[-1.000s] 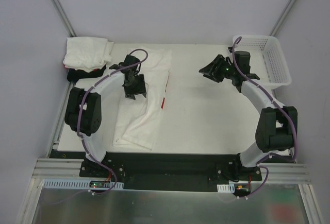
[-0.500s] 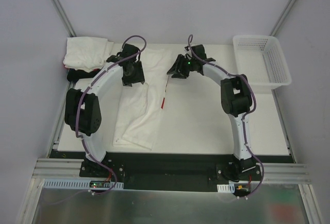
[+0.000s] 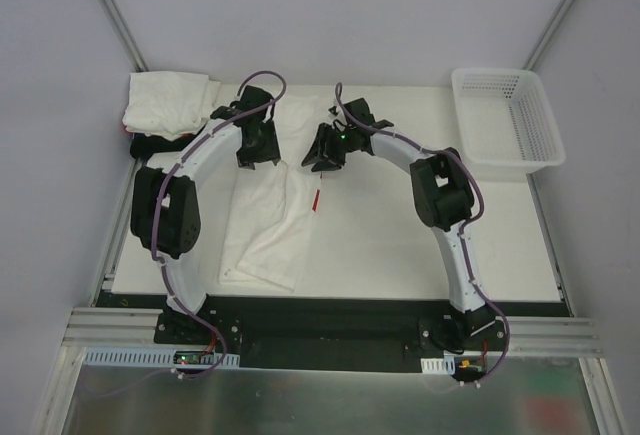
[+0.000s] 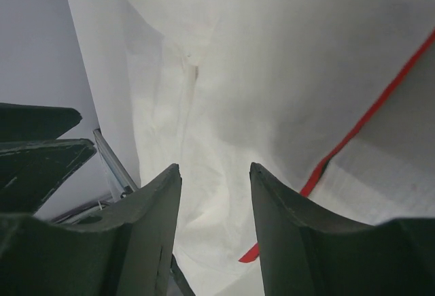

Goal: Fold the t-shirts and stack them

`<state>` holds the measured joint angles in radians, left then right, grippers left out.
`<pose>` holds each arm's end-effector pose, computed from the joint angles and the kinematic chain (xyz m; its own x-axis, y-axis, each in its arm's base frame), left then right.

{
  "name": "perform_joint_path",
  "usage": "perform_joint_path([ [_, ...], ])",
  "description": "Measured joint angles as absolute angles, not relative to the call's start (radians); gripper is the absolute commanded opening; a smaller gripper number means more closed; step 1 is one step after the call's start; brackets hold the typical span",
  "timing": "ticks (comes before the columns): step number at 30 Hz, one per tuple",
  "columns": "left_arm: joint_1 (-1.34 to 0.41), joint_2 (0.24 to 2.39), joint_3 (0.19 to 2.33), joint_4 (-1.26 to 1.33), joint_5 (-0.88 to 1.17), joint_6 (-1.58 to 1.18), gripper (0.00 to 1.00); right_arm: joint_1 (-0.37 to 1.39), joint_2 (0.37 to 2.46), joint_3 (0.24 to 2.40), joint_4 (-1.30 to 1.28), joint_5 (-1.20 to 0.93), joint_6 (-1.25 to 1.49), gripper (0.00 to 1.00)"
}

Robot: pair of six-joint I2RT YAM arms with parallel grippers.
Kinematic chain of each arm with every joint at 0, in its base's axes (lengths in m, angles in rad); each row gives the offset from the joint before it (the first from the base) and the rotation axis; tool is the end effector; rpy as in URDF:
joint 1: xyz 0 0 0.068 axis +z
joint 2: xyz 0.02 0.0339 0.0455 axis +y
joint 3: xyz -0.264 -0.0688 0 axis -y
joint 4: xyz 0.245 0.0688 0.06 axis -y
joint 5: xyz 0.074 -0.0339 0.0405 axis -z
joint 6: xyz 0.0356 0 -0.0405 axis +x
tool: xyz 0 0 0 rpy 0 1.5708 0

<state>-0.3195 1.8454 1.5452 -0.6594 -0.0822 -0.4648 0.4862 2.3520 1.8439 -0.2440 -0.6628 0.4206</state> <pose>0.3866 -0.1248 0.2628 -0.8153 -0.2008 -0.5431 -0.1087 0.9743 -0.1971 0.4527 0.2641 0.1645 -0.8640 -0.0926 -0.4950 -0.4523 0.5749 0.6819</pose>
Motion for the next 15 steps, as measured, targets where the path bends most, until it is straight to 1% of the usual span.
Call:
perform_joint_path([
  [8,-0.319,1.865,1.546,-0.665,-0.083,-0.465,0.56,0.535,2.400,1.912,-0.247,-0.680,0.419,0.47],
  [11,-0.319,1.866,1.546,-0.665,-0.083,-0.465,0.56,0.535,2.440,1.908,-0.242,-0.686,0.434,0.47],
  [15,-0.313,1.866,1.546,-0.667,-0.084,-0.465,0.56,0.525,2.443,1.865,-0.187,-0.722,0.476,0.47],
])
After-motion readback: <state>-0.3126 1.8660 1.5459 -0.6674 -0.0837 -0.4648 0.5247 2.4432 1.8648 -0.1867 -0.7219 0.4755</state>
